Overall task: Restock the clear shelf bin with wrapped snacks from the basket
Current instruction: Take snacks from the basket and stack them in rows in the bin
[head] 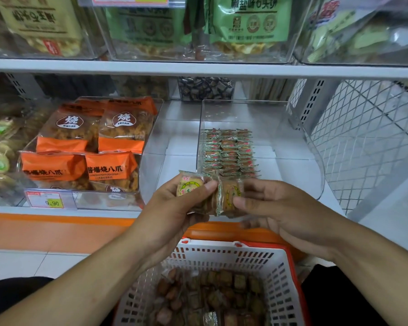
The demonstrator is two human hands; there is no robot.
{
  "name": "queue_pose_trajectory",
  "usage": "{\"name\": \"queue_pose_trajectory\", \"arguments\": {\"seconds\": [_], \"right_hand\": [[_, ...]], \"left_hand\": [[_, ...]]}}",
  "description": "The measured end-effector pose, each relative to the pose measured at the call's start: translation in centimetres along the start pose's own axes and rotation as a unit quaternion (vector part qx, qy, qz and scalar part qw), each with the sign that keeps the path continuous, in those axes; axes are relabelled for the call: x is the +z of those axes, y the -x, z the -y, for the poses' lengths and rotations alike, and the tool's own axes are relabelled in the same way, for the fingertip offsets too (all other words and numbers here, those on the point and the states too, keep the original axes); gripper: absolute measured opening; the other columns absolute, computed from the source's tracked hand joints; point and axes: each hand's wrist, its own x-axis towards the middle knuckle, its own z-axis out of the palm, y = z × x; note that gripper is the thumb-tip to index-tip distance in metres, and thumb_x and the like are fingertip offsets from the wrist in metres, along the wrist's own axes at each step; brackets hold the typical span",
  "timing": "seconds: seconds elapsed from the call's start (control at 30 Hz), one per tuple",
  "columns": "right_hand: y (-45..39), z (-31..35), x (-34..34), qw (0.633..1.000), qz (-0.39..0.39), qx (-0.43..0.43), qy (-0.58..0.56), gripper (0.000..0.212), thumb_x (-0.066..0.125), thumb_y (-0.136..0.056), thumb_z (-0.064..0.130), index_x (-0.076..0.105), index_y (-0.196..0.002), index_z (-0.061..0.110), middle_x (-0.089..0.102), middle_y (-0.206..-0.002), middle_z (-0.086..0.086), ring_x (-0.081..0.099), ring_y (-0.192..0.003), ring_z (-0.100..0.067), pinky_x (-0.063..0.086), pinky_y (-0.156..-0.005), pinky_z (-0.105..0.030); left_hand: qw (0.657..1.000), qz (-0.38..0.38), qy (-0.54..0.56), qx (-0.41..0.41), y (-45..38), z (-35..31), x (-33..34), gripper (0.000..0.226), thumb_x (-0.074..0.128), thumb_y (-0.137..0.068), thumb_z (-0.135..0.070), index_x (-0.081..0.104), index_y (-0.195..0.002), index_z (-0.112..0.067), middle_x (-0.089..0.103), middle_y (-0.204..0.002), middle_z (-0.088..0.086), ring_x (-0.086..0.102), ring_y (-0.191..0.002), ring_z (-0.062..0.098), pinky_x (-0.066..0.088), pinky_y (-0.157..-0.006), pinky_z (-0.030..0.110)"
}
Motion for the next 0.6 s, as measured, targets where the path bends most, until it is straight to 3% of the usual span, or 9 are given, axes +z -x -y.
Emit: {"name": "queue_pose_trajectory", "arguments": {"seconds": [0.13, 0.23, 0.3, 0.43, 0.47, 0.53, 0.6], "right_hand": [[0.0, 0.4, -0.7, 0.999, 0.02, -0.013, 0.039, 0.057, 0.081, -0.071, 0.011, 0.069, -0.125, 0.024, 0.07, -0.12, -0.019, 0.07, -0.104, -0.028, 0.058, -0.078, -0.029], [0.3, 0.9, -1.2, 0.992, 0.068, 0.0, 0.107, 0.046, 0.084, -0.069, 0.009, 0.074, -0.112, 0.023, 0.07, -0.115, -0.02, 0.069, -0.1, -0.027, 0.058, -0.081, -0.031], [0.4, 1.4, -1.9, 0.982, 0.056, -0.002, 0.181, 0.039, 0.087, -0.066, 0.012, 0.074, -0.101, 0.024, 0.072, -0.105, -0.018, 0.069, -0.093, -0.023, 0.057, -0.083, -0.032], [0.0, 3.0, -4.3, 0.96, -0.09, -0.053, 0.262, 0.04, 0.089, -0.064, 0.009, 0.067, -0.095, 0.019, 0.074, -0.103, -0.015, 0.072, -0.093, -0.032, 0.054, -0.095, -0.049], [-0.3, 3.3, -5.1, 0.947, -0.137, -0.059, 0.284, 0.041, 0.089, -0.066, 0.003, 0.066, -0.096, 0.02, 0.072, -0.104, -0.014, 0.072, -0.092, -0.035, 0.056, -0.088, -0.048], [-1.1, 3.8, -6.6, 0.897, -0.215, -0.051, 0.383, 0.041, 0.087, -0.071, 0.007, 0.064, -0.096, 0.029, 0.069, -0.099, -0.004, 0.07, -0.082, -0.029, 0.051, -0.063, -0.034], [-2.0, 3.8, -7.5, 0.844, -0.224, -0.015, 0.487, 0.038, 0.088, -0.072, 0.018, 0.064, -0.098, 0.032, 0.066, -0.095, 0.006, 0.064, -0.077, -0.02, 0.041, -0.06, -0.027]], "left_hand": [[1.0, 0.006, -0.025, -0.018, -0.2, 0.3, 0.0, 0.043, 0.092, -0.067, -0.036, 0.077, -0.1, -0.012, 0.074, -0.104, 0.02, 0.069, -0.09, 0.028, 0.056, -0.08, 0.038], [0.999, -0.001, -0.043, -0.017, -0.1, 0.5, 0.4, 0.04, 0.09, -0.064, -0.041, 0.077, -0.094, -0.019, 0.075, -0.096, 0.016, 0.068, -0.084, 0.026, 0.058, -0.071, 0.032], [0.998, -0.016, -0.052, -0.021, 0.0, 0.4, 0.5, 0.04, 0.087, -0.061, -0.045, 0.077, -0.091, -0.022, 0.074, -0.091, 0.01, 0.069, -0.08, 0.018, 0.058, -0.063, 0.026], [0.999, -0.021, -0.04, -0.023, -0.2, 0.4, 0.8, 0.038, 0.082, -0.066, -0.045, 0.078, -0.095, -0.021, 0.076, -0.09, 0.006, 0.071, -0.075, 0.012, 0.055, -0.061, 0.022], [0.999, -0.019, -0.034, -0.026, -0.2, 0.5, 0.9, 0.033, 0.081, -0.068, -0.044, 0.079, -0.093, -0.023, 0.076, -0.088, 0.004, 0.071, -0.073, 0.01, 0.055, -0.06, 0.022], [0.999, -0.021, -0.023, -0.034, -0.2, 0.7, 1.1, 0.025, 0.077, -0.071, -0.044, 0.081, -0.088, -0.026, 0.076, -0.086, 0.003, 0.071, -0.071, 0.009, 0.056, -0.058, 0.023], [0.998, -0.033, -0.012, -0.045, -0.4, 0.9, 1.1, 0.016, 0.074, -0.079, -0.041, 0.082, -0.086, -0.028, 0.076, -0.086, 0.003, 0.071, -0.07, 0.01, 0.057, -0.058, 0.025]]}}
